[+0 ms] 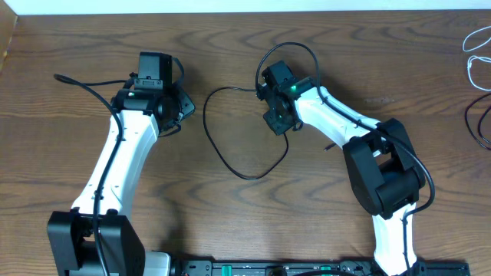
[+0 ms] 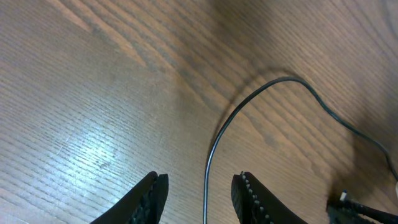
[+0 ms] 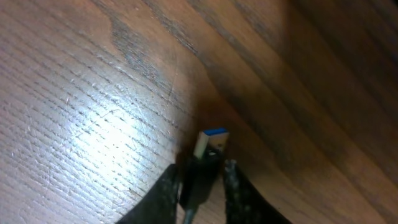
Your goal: Untangle cables
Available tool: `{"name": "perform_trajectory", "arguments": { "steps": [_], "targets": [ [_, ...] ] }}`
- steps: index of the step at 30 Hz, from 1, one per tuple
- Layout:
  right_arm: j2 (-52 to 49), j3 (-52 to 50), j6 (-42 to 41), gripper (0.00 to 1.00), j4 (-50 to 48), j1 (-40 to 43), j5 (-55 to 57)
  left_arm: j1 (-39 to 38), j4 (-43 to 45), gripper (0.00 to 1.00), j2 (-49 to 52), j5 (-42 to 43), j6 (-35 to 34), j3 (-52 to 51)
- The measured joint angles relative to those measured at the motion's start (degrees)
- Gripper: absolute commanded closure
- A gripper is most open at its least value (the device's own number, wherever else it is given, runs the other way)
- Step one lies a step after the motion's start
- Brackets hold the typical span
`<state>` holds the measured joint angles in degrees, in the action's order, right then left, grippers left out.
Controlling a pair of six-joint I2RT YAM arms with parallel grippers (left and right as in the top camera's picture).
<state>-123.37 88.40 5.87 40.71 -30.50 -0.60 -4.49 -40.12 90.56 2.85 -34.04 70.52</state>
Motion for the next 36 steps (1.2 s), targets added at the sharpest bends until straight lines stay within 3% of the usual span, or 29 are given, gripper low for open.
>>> {"name": "perform_trajectory", "arguments": {
  "steps": [3, 13, 18, 25, 36],
  "targets": [
    [0.0, 0.0, 0.7, 0.99, 0.1, 0.0, 0.0, 0.0, 0.0, 0.6, 0.0, 0.0, -0.2, -0.7],
    [0.0, 0.3, -1.4, 0.99, 2.1, 0.6, 0.6, -0.1, 0.0, 0.66, 0.0, 1.4, -1.6, -1.1],
    [0.1, 6.1, -2.6, 0.99, 7.3, 3.4, -1.4, -1.3, 1.0, 0.67, 0.0, 3.7, 0.7, -1.1],
    [3.2, 14.0, -6.0, 0.99, 5.0, 9.3, -3.4, -6.7, 3.5, 0.66, 2.6, 6.3, 2.6, -1.1],
    [3.8, 14.4, -13.5, 0.99, 3.9, 15.2, -3.7, -14.2, 10.5, 0.65, 12.7, 6.4, 2.9, -1.1]
  ]
}}
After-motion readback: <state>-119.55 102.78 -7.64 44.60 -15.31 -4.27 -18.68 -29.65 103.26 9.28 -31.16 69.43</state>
